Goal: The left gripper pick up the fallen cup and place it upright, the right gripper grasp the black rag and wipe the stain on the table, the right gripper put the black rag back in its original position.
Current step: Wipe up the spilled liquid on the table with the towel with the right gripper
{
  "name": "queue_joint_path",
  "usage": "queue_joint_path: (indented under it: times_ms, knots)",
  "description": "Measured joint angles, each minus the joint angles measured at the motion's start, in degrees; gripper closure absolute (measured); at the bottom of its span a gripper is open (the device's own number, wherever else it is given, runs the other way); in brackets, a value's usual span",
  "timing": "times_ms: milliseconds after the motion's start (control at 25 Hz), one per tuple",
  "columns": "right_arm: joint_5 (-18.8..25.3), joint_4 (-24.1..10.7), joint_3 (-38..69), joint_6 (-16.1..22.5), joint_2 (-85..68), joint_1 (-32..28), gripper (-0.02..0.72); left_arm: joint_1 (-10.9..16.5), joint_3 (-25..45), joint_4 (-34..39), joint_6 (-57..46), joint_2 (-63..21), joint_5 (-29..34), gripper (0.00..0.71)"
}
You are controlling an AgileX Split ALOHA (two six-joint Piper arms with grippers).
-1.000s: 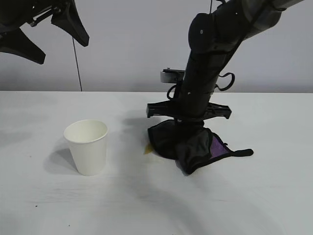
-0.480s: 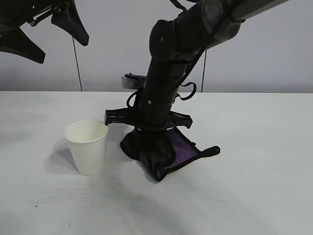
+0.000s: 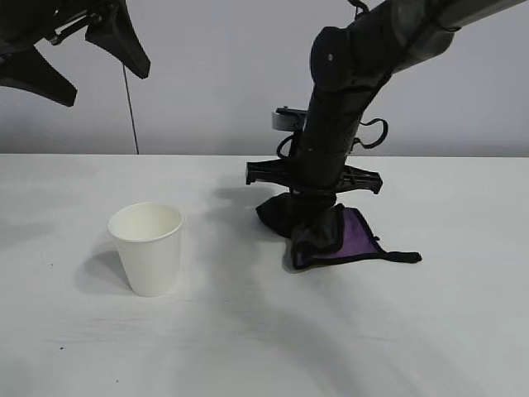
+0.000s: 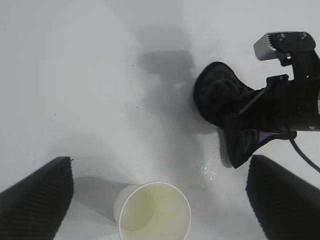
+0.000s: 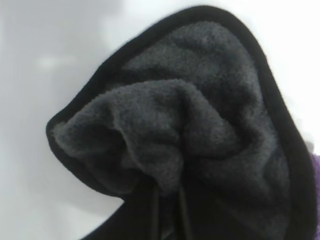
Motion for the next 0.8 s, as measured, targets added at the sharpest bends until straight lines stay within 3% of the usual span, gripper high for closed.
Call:
queue_joint_path:
  times_ms: [320, 560, 800]
  knots:
    - [1.26, 1.81, 0.0, -3.32, 0.0, 3.81, 0.692, 0.0, 0.0, 0.0, 0.01, 0.0, -0.06, 0.035]
    - [4.03, 3.1, 0.0, -3.41, -0.41, 4.79, 0.692, 0.0, 0.0, 0.0, 0.01, 0.0, 0.0, 0.035]
    - [10.97, -0.97, 0.2, -4.64, -2.46, 1.77, 0.692, 0.0, 0.0, 0.0, 0.06, 0.0, 0.0, 0.035]
